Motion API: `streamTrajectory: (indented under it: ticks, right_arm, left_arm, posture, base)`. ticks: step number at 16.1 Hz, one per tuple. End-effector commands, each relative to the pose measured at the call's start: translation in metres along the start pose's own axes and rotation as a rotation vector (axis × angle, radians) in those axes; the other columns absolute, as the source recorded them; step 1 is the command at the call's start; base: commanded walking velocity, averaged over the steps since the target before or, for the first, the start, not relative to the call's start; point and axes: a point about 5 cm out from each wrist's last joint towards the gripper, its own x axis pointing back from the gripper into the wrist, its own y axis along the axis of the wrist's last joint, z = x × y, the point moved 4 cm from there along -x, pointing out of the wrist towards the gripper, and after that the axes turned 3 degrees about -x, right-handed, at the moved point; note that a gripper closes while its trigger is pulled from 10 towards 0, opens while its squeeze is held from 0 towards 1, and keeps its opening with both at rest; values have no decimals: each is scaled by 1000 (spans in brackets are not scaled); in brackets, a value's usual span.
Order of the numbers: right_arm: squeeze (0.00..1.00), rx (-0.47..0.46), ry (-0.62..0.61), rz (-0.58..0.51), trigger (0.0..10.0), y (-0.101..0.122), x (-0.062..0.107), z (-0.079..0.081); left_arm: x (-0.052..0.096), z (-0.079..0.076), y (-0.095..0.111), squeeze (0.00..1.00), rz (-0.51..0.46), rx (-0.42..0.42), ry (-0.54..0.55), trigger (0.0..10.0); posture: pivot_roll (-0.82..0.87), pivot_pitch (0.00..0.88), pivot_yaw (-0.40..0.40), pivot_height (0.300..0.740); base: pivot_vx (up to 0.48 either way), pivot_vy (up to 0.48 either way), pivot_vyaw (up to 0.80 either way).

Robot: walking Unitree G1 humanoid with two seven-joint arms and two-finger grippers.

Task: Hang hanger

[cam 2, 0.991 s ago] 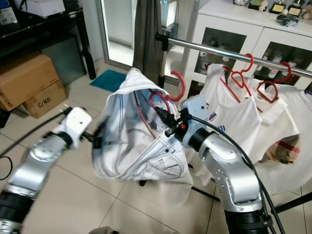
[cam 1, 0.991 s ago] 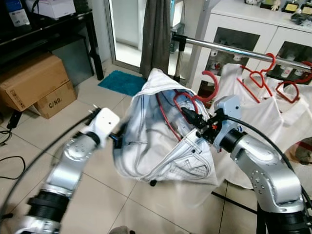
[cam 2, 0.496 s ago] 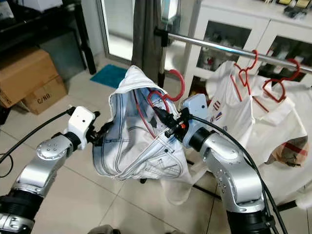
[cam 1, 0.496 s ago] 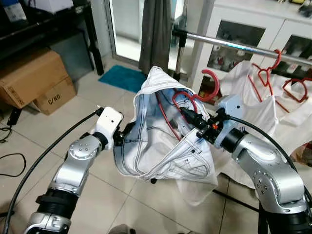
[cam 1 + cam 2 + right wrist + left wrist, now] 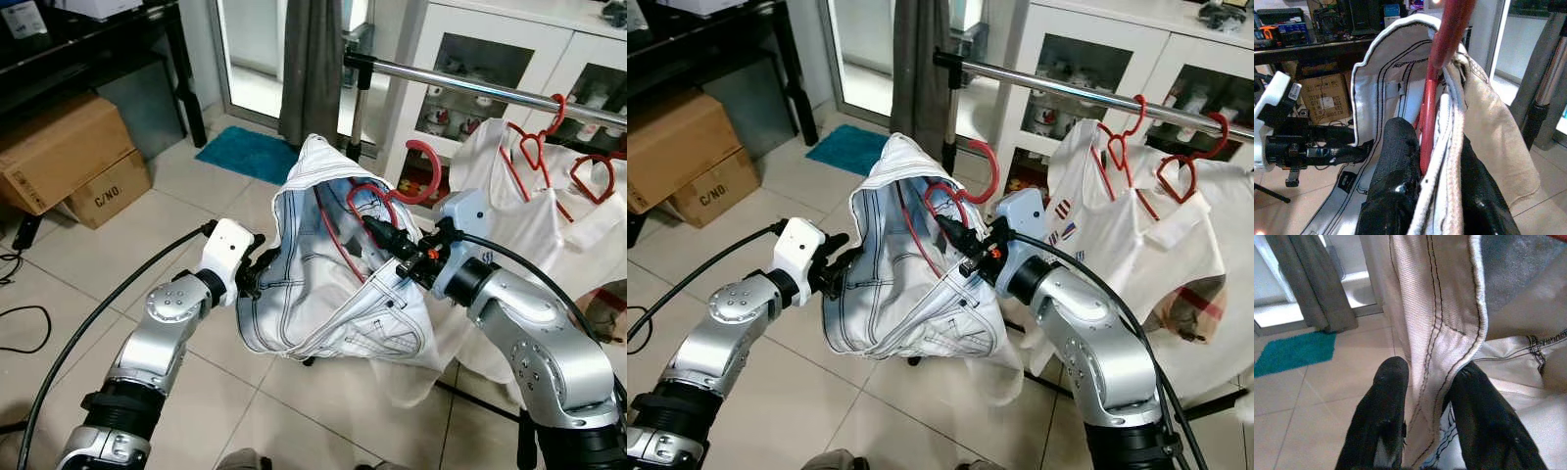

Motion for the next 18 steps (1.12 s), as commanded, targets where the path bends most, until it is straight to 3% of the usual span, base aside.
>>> streamTrajectory:
  ticks: [1, 8, 13, 15, 16, 18]
  right_arm:
    - [0, 36, 39, -66, 0, 19, 2, 8]
    - [0, 34, 60, -69, 0, 19, 1, 11]
    - [0, 58, 58, -38, 0, 14, 0, 10]
    - [0, 166, 69, 66, 0, -3, 1, 10]
    - [0, 250, 113, 135, 0, -14, 2, 13]
    - [0, 286, 170, 179, 0, -22, 4, 18]
  left_arm:
    - [-3, 3, 6, 0, -15, 8, -5, 0]
    - [-2, 6, 2, 0, 4, 50, 1, 0]
    - [7, 23, 9, 0, -18, 42, 33, 0]
    - [19, 48, 34, 0, -92, -12, 67, 0]
    - [30, 74, 59, 0, -137, -79, 117, 0]
    - [42, 105, 85, 0, -164, -149, 192, 0]
  posture:
    - [-60, 0, -6, 740]
    - [-49, 0, -16, 740]
    - [-41, 0, -19, 740]
    - [-35, 0, -21, 740]
    - [-31, 0, -22, 740]
    - [-22, 0, -25, 740]
  base:
    - [0, 0, 0]
    - [0, 0, 0]
    - [0, 0, 0]
    - [0, 0, 0]
    - [0, 0, 0]
    - [0, 0, 0]
